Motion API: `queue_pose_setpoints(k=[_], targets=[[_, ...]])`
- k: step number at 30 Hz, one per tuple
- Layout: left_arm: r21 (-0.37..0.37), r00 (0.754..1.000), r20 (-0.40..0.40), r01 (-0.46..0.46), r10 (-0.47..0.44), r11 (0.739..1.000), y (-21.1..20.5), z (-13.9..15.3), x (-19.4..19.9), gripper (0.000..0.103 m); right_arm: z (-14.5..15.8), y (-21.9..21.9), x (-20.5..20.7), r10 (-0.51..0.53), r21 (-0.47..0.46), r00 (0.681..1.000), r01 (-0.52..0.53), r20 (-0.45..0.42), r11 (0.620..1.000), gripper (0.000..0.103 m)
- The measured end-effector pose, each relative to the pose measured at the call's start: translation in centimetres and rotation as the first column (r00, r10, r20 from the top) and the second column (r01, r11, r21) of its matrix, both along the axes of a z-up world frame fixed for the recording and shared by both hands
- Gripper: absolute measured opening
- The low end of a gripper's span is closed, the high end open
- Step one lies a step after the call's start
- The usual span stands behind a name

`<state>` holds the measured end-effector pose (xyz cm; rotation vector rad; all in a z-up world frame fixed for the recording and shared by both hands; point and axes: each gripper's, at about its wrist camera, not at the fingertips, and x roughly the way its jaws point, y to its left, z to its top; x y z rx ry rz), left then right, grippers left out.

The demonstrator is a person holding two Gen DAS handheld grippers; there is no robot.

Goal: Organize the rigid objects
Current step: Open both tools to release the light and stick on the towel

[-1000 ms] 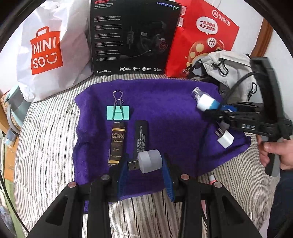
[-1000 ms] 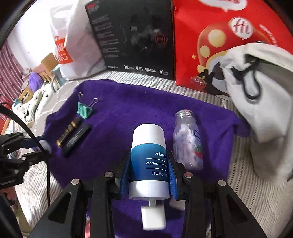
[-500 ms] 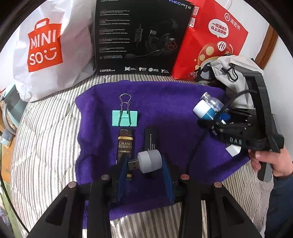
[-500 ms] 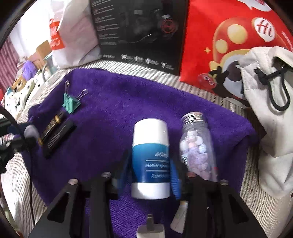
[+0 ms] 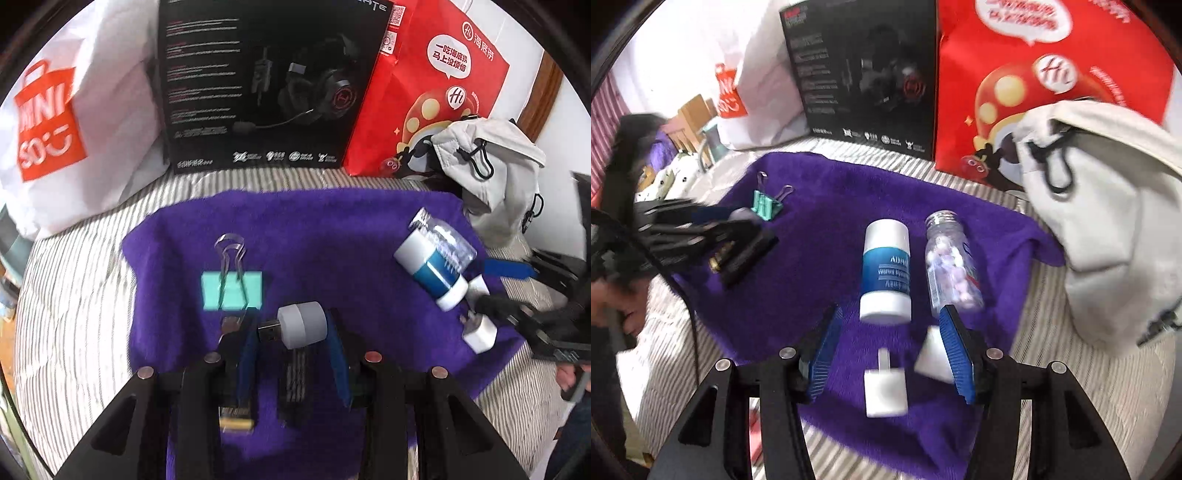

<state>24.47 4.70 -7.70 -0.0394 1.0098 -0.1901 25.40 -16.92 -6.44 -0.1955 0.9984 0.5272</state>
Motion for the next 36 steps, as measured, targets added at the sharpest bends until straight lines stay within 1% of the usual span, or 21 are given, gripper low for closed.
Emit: queue_pose_setpoints(k=[6,9,14,16,18,22,24,26,29,30,31,33,36], targets=[[0.042,1.000,-0.016,0.023,-0.022,0.999,-1.5,-0.9,2.4,0.034,0.9,-2.2,-3.4,0.005,0.018,1.000,-0.005,-0.006,1.000,0.055],[0.063,0.999,-0.028,0.024,-0.022,0.998,-1.9,-1.3,3.4,0.034,1.1,-3.1,-5.3,0.006,0.052,1.000,-0.005,-0.007,0.999,0.055],[0.099,0.999,-0.040,0.014,-0.010,0.995,-2.5,-2.0,4.5,0.034,0.7,-4.3,-7.8,-0.023,0.103,0.999,0.028,-0.043,0.994,0.055],[0.092,0.999,-0.043,0.014,-0.010,0.996,-2.5,-2.2,4.8,0.034,0.1,-4.5,-8.2,-0.038,0.121,0.997,0.047,-0.074,0.992,0.055],[0.098,0.999,-0.046,0.018,-0.013,0.995,-2.9,-2.3,5.0,0.034,-0.7,-4.8,-8.7,-0.050,0.121,0.993,0.062,-0.104,0.991,0.055],[0.121,0.998,-0.053,0.029,-0.023,0.992,-3.8,-2.7,5.2,0.035,-1.5,-5.8,-9.5,-0.071,0.107,0.989,0.085,-0.132,0.991,0.055],[0.142,0.998,-0.049,0.035,-0.029,0.989,-4.2,-2.8,5.1,0.035,-1.6,-6.3,-9.9,-0.085,0.097,0.988,0.097,-0.128,0.991,0.055],[0.145,0.998,-0.051,0.034,-0.027,0.989,-4.4,-2.8,5.1,0.035,-1.6,-6.8,-10.3,-0.099,0.089,0.987,0.111,-0.130,0.990,0.055],[0.152,0.998,-0.056,0.034,-0.026,0.988,-4.9,-3.0,5.2,0.038,-1.4,-7.4,-10.8,-0.114,0.095,0.985,0.127,-0.132,0.987,0.055],[0.149,0.998,-0.060,0.032,-0.024,0.988,-5.0,-3.0,5.1,0.041,-1.3,-7.6,-11.0,-0.116,0.099,0.984,0.130,-0.132,0.987,0.055],[0.143,0.998,-0.065,0.033,-0.024,0.989,-5.2,-3.0,5.0,0.046,-1.2,-7.6,-11.1,-0.117,0.101,0.984,0.131,-0.131,0.986,0.055],[0.132,0.997,-0.074,0.043,-0.033,0.990,-5.8,-3.1,4.9,0.052,-0.9,-7.6,-11.4,-0.117,0.103,0.985,0.130,-0.125,0.986,0.055],[0.139,0.996,-0.077,0.055,-0.045,0.989,-6.7,-2.9,4.2,0.052,-0.4,-7.6,-12.2,-0.113,0.100,0.987,0.124,-0.111,0.987,0.055]])
